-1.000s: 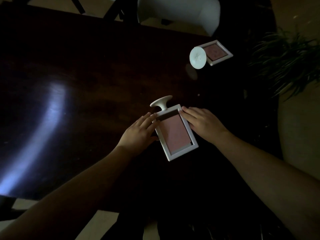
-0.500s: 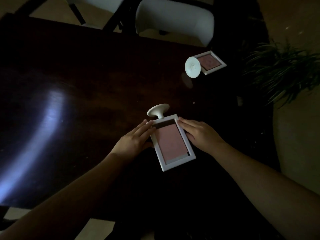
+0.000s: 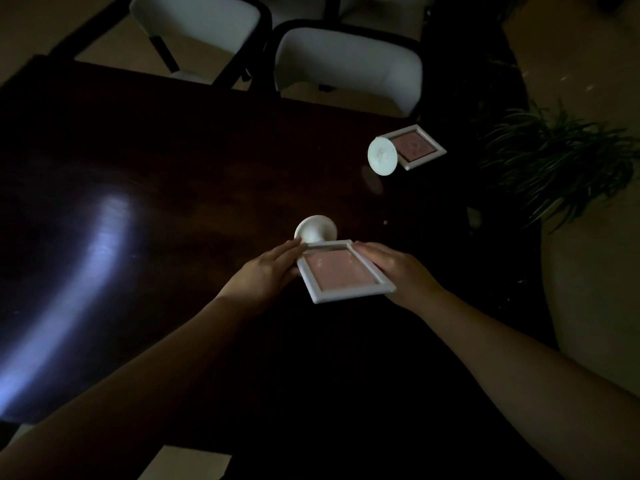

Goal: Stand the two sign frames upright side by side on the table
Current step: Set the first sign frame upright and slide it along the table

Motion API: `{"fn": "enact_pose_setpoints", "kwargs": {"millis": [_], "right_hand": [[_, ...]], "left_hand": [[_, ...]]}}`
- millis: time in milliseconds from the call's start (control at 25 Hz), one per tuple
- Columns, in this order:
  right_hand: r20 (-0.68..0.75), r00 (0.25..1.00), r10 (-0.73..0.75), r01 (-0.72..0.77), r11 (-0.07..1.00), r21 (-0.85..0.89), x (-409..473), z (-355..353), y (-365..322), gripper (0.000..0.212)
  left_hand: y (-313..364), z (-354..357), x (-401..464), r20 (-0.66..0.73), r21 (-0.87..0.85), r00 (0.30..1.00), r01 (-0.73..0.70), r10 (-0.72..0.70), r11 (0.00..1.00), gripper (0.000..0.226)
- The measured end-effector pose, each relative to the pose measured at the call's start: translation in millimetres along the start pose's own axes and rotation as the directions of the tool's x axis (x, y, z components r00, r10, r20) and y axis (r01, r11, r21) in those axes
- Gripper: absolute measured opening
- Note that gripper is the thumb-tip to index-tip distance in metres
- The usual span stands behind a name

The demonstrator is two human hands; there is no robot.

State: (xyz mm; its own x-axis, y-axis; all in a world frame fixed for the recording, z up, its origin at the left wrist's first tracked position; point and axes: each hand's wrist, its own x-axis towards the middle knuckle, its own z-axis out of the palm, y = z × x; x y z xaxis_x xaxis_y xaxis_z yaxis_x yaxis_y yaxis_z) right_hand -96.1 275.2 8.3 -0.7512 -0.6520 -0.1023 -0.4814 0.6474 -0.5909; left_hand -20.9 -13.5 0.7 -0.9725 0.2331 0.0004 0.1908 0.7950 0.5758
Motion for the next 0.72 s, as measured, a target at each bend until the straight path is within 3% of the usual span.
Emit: {"fn": "enact_pose_setpoints", "kwargs": {"millis": [120,240,480,640,720], "right_hand": [[-0.076,0.991,0.114,-0.096,0.974,0.207,2.4,0.0,-9.8,0.044],[-0.137,0.980,0.142,-0.135,0.989,0.058,10.3,3.5,-17.2,0.024],[-0.084,0.968,0.236,-0.225,0.967,0.119,24.1,3.3,-24.4,0.026],[-0.097,0.975,0.200,-0.188,0.975,0.121,29.7,5.3,-28.6,0.029],[-0.105,0.975,0.197,-0.183,0.975,0.126,30.0,7.2,-29.6,0.029]], "left_hand": [[4.5,-7.1,6.3,-0.059,-0.048,0.998,-0.001,-0.002,0.999,0.056],[6.0,-11.2,10.6,-0.067,-0.112,0.996,0.044,-0.051,0.993,0.049],[5.8,-8.9,10.9,-0.064,-0.204,0.980,0.171,-0.188,0.964,0.045],[2.3,-2.6,11.2,-0.115,-0.208,0.964,0.213,-0.240,0.955,0.052],[0.6,0.3,9.5,-0.124,-0.209,0.958,0.229,-0.258,0.951,0.044]]}}
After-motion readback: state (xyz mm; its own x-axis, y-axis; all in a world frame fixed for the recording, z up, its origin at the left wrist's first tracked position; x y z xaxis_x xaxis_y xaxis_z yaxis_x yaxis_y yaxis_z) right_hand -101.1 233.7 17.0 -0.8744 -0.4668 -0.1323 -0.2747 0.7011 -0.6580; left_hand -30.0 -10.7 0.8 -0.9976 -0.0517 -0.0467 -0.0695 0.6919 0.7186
